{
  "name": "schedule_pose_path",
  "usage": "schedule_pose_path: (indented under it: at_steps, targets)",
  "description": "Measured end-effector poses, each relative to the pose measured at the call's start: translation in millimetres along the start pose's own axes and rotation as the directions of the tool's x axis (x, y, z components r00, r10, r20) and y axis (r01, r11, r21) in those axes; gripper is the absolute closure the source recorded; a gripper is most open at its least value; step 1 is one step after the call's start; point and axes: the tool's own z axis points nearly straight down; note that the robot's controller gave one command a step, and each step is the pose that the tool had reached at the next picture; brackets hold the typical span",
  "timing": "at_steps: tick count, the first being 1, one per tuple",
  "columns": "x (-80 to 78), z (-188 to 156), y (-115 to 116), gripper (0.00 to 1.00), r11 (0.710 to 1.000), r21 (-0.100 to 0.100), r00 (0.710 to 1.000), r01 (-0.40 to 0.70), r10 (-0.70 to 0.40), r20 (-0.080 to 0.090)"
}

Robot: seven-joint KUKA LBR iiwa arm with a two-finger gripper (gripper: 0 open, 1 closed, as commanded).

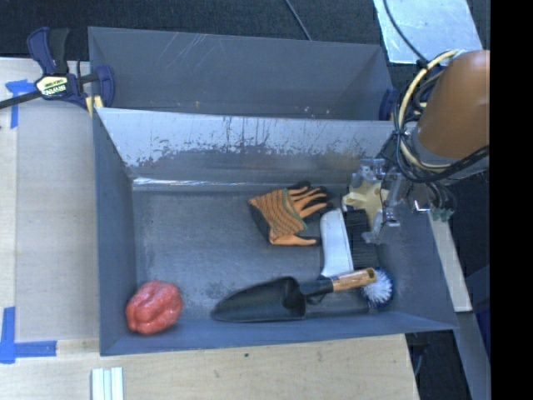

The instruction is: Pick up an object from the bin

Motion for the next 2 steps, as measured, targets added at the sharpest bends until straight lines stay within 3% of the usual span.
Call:
schedule_pose_path:
  at_steps: [1, 2]
  targets:
    - [0.0, 0, 0, 0.00, 1.000, 0.000, 1.000, 0.000, 0.000, 0.000]
    - [-4.1, 46, 17, 0.00, 1.000, -0.001, 1.000, 0.016, -0.016, -0.001]
